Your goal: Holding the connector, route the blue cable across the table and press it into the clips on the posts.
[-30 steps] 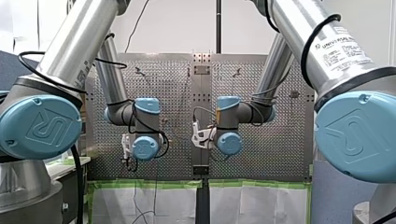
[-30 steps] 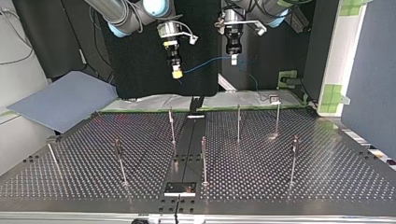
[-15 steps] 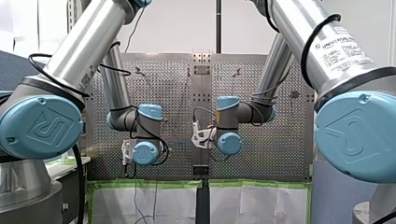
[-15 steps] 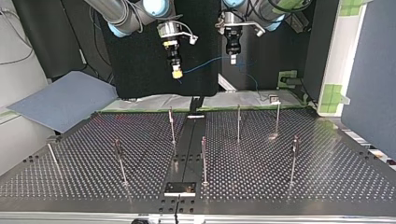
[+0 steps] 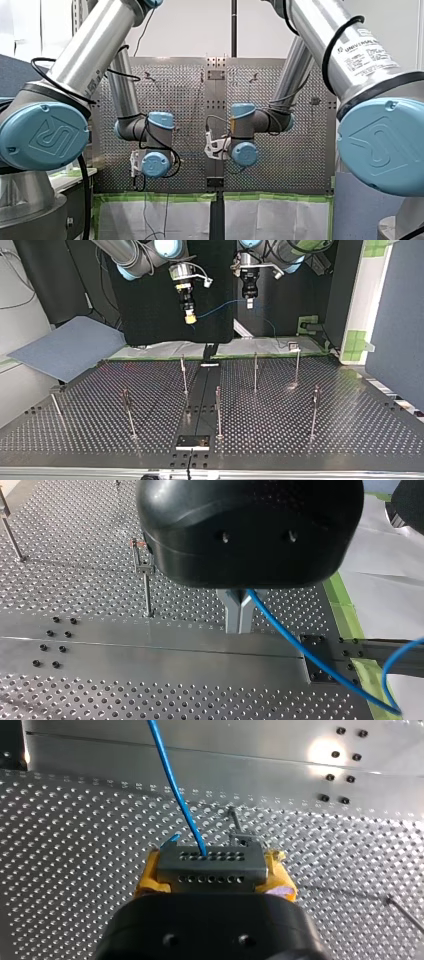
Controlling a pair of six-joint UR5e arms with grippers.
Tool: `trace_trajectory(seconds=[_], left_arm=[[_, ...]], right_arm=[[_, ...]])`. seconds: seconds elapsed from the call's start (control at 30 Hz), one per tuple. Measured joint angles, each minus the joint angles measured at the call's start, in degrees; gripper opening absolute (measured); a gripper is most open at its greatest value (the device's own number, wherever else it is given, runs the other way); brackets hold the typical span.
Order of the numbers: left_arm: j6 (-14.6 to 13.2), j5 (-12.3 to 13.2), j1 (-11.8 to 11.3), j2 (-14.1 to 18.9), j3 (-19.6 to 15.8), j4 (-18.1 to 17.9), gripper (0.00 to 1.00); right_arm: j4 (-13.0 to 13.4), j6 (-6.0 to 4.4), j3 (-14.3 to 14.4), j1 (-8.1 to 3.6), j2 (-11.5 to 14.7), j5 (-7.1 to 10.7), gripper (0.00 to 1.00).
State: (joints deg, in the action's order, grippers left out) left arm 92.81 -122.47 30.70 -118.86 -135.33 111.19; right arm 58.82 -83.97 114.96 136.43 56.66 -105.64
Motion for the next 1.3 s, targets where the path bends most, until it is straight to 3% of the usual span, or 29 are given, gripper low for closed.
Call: trace_trajectory(seconds=[0.17, 0.27, 0.53, 0.83, 0.9, 1.03, 1.17, 1.3], left_arm=[[0.0, 0.0, 0.0, 0.0, 0.0, 0.0, 0.0], [0.0, 0.0, 0.0, 0.0, 0.0, 0.0, 0.0], [0.0, 0.0, 0.0, 0.0, 0.0, 0.0, 0.0], [-0.02, -0.95, 0.04, 1.15, -1.14, -1.15, 0.0], [0.14, -1.53, -0.05, 2.2, -2.2, -1.93, 0.0], [0.36, -2.29, -0.44, 4.2, -4.18, -1.5, 0.0], [-0.47, -4.14, -1.14, 6.46, -5.06, 0.39, 0.0], [-1.08, -6.72, -1.95, 9.12, -4.57, 2.95, 0.0]], right_arm=[[-2.55, 0.4, -0.8, 2.42, -2.55, -2.17, 0.0], [-4.38, 0.44, -0.89, 3.21, -4.36, -2.71, 0.0], [-8.59, 0.46, -0.91, 3.52, -5.93, -2.91, 0.0], [-9.16, 0.38, -1.3, 3.52, -5.95, -2.89, 0.0], [-9.45, -0.07, -2.04, 3.72, -5.44, -3.01, 0.0], [-11.32, -2.16, -4.43, 4.23, -3.23, -2.85, 0.0], [-13.15, -4.3, -6.75, 4.32, -0.94, -1.12, 0.0], [-15.27, -5.1, -9.02, 4.32, 1.32, 1.04, 0.0]])
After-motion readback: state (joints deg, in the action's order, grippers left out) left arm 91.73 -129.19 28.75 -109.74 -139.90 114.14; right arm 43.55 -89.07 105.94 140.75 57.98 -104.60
